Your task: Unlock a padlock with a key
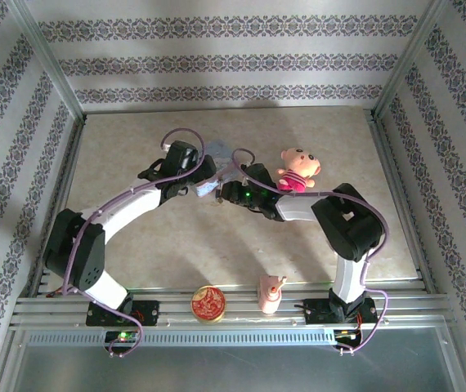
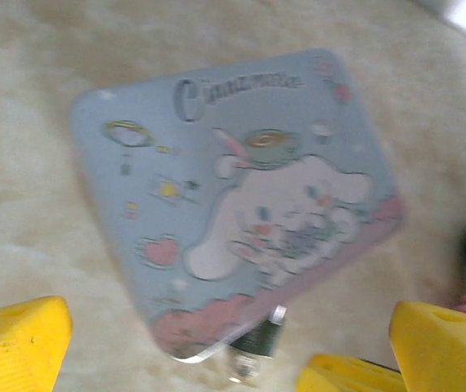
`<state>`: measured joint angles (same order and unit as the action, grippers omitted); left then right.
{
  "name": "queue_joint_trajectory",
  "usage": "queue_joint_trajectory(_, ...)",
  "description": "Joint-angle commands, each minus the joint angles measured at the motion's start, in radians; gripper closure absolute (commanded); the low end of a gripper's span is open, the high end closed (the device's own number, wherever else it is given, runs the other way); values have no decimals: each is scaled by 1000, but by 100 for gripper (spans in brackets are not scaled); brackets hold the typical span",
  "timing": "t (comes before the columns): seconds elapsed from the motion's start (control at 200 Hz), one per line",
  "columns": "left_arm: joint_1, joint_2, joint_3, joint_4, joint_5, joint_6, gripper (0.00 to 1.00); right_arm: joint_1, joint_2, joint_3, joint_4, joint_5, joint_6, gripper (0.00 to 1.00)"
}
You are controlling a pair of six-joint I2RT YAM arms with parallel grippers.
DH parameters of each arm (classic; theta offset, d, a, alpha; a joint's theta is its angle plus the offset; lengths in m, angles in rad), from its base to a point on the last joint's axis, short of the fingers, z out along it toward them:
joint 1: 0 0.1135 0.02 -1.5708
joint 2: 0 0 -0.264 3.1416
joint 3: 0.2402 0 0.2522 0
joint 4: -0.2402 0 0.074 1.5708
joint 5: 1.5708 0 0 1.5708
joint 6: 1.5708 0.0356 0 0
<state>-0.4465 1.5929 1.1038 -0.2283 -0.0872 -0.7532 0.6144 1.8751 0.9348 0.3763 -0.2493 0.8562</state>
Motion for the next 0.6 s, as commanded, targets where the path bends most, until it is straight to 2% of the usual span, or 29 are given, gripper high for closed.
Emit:
queue_joint_trajectory(0.0,20,61,53,-108,-79,99,1,14,23,37,-61,33,10,68)
queue_joint_trajectory(0.15,23,129,101,-146,-121,151,1,27,33,74,-138,75,-22,61)
queue_joint_trajectory(0.37,48,204,134,-193,-162,166,1,63,45,163,-301,182,-101,58)
queue_joint_trajectory(0.595,85,234,127,-190,-159,159,1,121,89,315,-527,349,-204,39)
